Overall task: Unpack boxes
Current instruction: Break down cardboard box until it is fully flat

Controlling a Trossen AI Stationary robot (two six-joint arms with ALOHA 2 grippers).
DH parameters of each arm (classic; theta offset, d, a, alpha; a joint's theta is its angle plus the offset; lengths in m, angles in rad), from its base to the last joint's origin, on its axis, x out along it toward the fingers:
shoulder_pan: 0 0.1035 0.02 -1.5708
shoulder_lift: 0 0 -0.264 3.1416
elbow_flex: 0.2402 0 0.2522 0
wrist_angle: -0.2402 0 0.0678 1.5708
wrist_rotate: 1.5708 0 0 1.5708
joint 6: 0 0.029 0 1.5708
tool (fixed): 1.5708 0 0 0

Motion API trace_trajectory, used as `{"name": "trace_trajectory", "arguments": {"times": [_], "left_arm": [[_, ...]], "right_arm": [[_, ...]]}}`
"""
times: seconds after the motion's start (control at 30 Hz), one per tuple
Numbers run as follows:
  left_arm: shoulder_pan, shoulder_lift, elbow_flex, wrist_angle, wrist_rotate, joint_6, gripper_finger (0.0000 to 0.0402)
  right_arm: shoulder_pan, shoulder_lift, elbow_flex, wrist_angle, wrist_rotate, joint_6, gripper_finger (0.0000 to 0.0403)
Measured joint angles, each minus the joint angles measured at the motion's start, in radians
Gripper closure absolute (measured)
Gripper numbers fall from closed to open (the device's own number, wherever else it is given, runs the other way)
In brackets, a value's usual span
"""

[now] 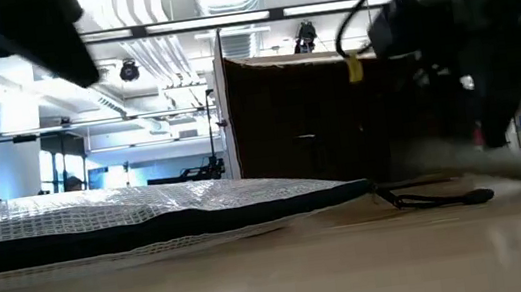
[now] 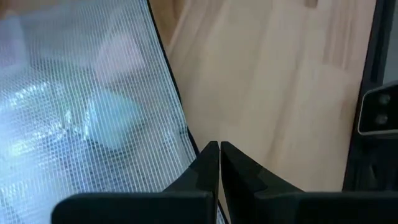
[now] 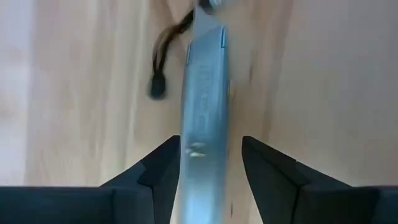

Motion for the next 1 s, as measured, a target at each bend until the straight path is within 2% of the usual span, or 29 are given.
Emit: {"name": "trace_trajectory", "arguments": {"times": [0.23,0.37,0.47,0.6,0.7,0.9,1.0], "left_arm": [[0.037,0.0,-0.008,0.038,-0.057,0.054,0.0395],[0.066,0.0,-0.05,0.187,-0.089,0.159,0.0387],[0.099,0.0,-0.114,0.398,-0.089,0.27,0.0378],[0.147,0.0,-0.243,0.803,-0.089,0.419,0.0359],[0.19,0.001,-0.32,1.027,-0.086,0.503,0.0337],[0.263,0.014,-0.35,1.095,-0.023,0.524,0.028],[0.28,0.059,-0.313,1.11,-0.016,0.525,0.0254]], "right_arm": [[0.035,0.019,0.028,0.084,0.06,-0.012,0.0257],[0.091,-0.008,0.028,0.08,0.08,0.02,0.027],[0.172,-0.031,0.026,0.046,0.152,0.02,0.0274],[0.275,-0.043,0.002,0.043,0.293,0.051,0.0267],[0.308,-0.043,-0.038,0.049,0.323,0.107,0.0254],[0.355,-0.053,-0.078,0.059,0.34,0.26,0.0233],[0.41,-0.078,-0.081,0.088,0.449,0.3,0.0227]]}}
